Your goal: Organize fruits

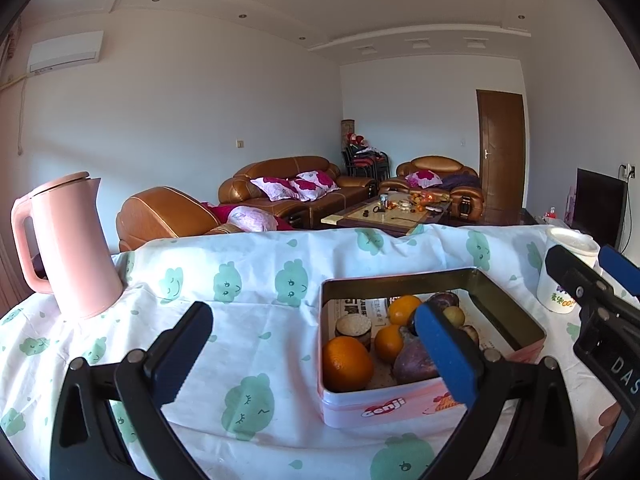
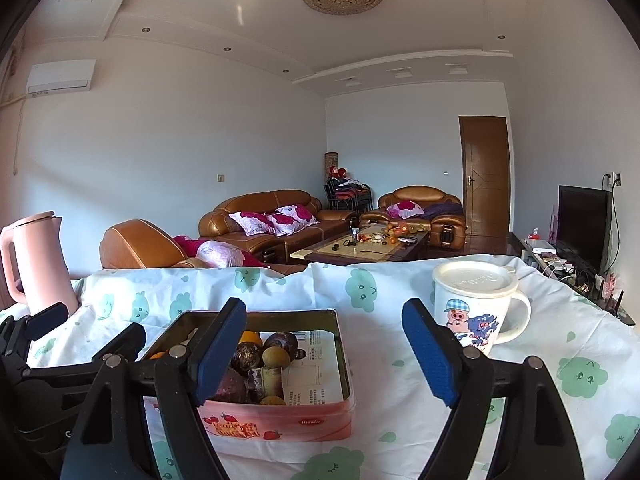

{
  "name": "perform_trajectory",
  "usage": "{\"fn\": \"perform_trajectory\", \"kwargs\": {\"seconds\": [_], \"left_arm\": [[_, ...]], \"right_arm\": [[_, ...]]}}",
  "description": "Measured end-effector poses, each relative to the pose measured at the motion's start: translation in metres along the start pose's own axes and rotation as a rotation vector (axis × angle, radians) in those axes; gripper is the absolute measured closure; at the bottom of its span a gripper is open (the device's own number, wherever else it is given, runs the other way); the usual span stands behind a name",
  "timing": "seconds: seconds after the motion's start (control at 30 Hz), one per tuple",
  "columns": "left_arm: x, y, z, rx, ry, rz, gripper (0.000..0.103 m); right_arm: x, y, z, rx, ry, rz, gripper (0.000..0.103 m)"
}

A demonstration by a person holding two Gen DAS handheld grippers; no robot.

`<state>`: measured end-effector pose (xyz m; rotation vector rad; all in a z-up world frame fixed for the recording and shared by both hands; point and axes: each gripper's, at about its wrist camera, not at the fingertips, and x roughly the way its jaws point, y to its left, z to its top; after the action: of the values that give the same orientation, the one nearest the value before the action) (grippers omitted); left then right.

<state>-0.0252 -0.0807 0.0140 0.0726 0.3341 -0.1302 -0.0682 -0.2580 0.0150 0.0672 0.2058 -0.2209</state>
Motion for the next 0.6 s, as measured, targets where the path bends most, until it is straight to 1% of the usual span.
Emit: {"fn": "perform_trajectory", "kwargs": {"seconds": [0.4, 0.6], "left_arm": [[-0.0024, -0.0010, -0.0019, 0.003, 0.003, 0.001, 0.000], [-0.0006, -0.0011, -0.0031, -0.002, 0.023, 0.003, 0.000]], "right_arm": [[-0.0026, 0.0010, -0.0015, 0.003, 0.000, 0.002, 0.021], [-0.0037, -0.0001, -0.0015, 0.003, 0.000, 0.002, 0.021]]}}
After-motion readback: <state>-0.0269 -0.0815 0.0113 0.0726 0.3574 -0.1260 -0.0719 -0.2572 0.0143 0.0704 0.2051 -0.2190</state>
